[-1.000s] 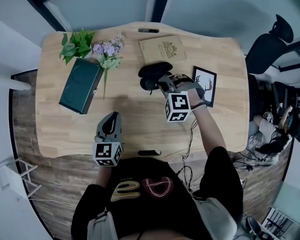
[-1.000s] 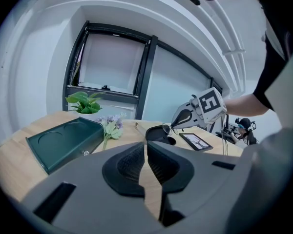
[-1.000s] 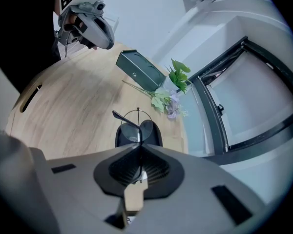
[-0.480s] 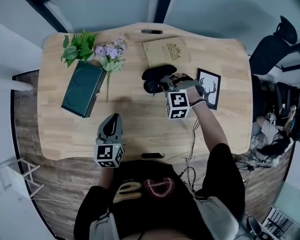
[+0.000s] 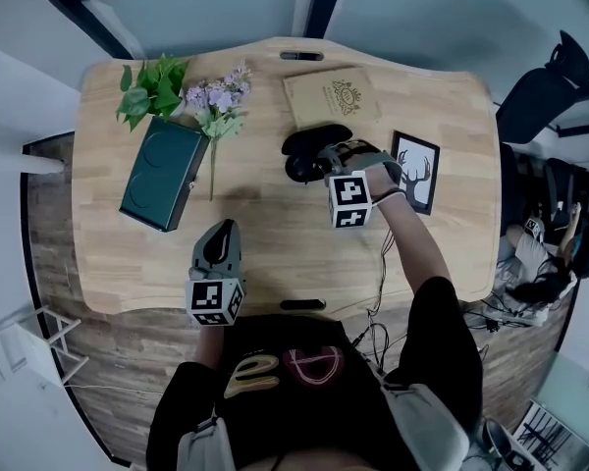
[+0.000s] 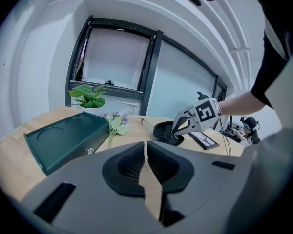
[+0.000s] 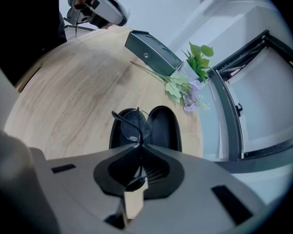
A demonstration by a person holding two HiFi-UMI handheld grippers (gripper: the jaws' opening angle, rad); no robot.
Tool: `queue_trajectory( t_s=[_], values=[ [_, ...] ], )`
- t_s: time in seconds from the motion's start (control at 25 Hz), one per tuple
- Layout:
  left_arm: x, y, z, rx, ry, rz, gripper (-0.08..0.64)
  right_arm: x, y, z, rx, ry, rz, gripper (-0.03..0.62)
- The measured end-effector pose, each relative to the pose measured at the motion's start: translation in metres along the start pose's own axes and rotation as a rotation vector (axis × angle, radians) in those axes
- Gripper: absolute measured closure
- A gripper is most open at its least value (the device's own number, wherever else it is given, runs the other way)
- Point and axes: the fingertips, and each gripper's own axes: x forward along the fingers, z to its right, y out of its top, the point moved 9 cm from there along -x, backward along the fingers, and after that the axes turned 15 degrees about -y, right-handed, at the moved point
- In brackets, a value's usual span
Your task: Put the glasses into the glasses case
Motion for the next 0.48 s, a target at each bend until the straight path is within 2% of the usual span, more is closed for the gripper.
queue_trajectory(
  t_s=[0.24,0.48],
  values=[
    [0.005,-0.002,-0.006,0.001,-0.005,-0.024,0.529,0.009,-0.001,-0.002,-0.021,0.018,0.002,0.574],
    [0.004,-0.006,-0.008,-0.048,0.012,-0.006,0.529,0.017,-0.003,-0.006,-0.051,0.045,-0.005,0.574]
  ],
)
